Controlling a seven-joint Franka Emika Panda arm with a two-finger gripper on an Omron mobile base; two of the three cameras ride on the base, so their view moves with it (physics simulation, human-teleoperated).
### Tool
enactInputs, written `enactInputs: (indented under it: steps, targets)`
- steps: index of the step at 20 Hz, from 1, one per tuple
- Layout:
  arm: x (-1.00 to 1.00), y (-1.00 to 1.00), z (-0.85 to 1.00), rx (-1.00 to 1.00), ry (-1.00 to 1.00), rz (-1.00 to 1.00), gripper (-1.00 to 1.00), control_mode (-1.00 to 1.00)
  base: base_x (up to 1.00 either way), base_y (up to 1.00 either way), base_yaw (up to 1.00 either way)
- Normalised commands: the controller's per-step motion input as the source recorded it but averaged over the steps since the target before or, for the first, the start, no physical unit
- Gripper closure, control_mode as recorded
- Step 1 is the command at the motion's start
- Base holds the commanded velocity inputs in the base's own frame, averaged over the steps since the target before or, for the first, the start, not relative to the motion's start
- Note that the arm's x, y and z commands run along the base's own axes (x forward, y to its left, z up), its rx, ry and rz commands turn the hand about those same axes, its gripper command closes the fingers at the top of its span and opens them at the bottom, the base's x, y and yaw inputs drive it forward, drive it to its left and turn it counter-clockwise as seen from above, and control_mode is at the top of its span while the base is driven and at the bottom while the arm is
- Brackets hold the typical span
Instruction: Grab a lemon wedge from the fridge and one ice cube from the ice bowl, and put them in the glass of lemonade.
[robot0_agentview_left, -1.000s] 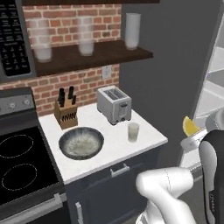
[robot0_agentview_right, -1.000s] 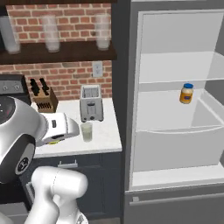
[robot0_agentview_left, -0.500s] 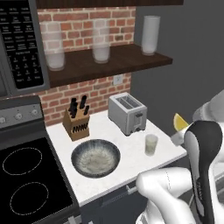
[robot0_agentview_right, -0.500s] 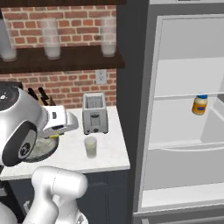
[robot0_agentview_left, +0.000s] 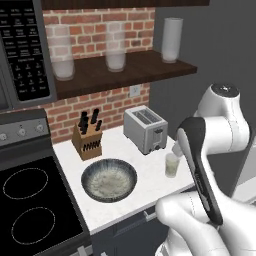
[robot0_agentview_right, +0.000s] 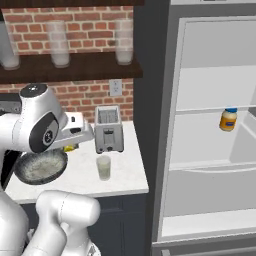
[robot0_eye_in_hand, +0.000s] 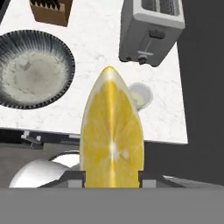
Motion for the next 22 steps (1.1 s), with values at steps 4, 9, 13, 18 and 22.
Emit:
enactInputs:
  steps: [4,9,13,18,22]
  targets:
    - [0.67,-0.22,-1.00,0.00,0.05,-0.01,1.00,-1.00,0.00,0.00,0.00]
    - [0.62,-0.33,-0.46,0.00,0.06,-0.05,1.00,-1.00,0.00,0.00,0.00]
    - [0.45,-0.29,-0.03,0.01,0.00,-0.07,1.00,-1.00,0.00,0.00,0.00]
    - [0.08,0.00,0.00,0.00,0.04,-0.04,1.00,-1.00,0.00,0.00,0.00]
    - [0.04,0.00,-0.12,0.00,0.12,0.00,1.00,-1.00,0.00,0.00,0.00]
